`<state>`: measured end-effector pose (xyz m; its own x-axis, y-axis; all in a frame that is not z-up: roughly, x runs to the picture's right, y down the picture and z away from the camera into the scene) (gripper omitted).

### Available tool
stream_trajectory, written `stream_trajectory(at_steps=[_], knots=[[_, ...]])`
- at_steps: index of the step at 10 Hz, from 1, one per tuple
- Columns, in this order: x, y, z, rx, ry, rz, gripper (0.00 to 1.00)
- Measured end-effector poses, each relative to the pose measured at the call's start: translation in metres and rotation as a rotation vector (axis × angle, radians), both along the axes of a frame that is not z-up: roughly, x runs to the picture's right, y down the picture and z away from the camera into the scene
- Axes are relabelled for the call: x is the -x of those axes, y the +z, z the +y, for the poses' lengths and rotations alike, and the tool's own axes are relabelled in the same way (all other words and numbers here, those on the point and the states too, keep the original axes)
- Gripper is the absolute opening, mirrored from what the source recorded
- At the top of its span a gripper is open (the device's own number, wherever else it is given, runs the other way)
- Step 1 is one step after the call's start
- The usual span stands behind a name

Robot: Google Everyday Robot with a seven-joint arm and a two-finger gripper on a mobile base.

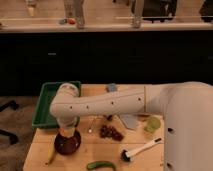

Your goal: Place apple in purple bowl

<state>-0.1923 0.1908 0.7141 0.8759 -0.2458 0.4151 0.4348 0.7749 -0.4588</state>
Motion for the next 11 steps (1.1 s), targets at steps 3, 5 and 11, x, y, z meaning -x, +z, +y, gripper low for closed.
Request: stream_trajectory(at_steps=[3,5,11], knots=[[-0.005,0.001,0.011,0.029,0.009,0.014,0.00],[-0.008,0.000,0.017,0.045,0.015,0.022,0.00],[-0.006,0.004,0.040,0.110,0.019,0.025,0.00]])
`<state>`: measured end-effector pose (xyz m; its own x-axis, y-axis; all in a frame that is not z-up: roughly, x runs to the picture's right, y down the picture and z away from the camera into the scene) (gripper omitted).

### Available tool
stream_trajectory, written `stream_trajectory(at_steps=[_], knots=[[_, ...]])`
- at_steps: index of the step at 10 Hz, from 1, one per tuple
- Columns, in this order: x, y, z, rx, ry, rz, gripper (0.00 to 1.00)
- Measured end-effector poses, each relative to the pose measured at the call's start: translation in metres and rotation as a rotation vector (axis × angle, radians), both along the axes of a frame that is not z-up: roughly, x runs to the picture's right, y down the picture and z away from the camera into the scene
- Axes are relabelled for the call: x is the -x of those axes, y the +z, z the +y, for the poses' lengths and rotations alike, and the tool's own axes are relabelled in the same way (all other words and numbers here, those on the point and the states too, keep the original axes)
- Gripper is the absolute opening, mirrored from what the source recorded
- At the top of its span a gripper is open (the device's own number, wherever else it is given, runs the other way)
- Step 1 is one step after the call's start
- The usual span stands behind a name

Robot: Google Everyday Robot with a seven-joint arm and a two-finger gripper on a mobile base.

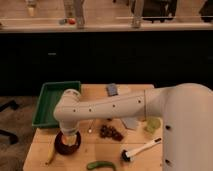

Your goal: Place apple in purple bowl

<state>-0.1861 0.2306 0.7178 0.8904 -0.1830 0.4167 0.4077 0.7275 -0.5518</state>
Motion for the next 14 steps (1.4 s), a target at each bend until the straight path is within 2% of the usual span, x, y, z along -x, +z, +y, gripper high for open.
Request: stream_trajectory(at_steps=[2,3,9,10,11,14], knots=[[0.0005,-0.0001,0.0005,0.002,-0.001,-0.003,0.02],[0.0005,-0.0001,0.0005,0.002,-0.001,-0.003,0.07],[0.0017,-0.0004,0.0011,0.002,-0.003,-0.005,0.69],[0.0018,-0.0004,0.0011,0.002,-0.003,-0.005,0.76],[0.0019,-0.0005,0.0011,0.002,-0.003,-0.005,0.80],[0.0021,-0.0001,0.0017,0.004,-0.003,-0.005,0.80]])
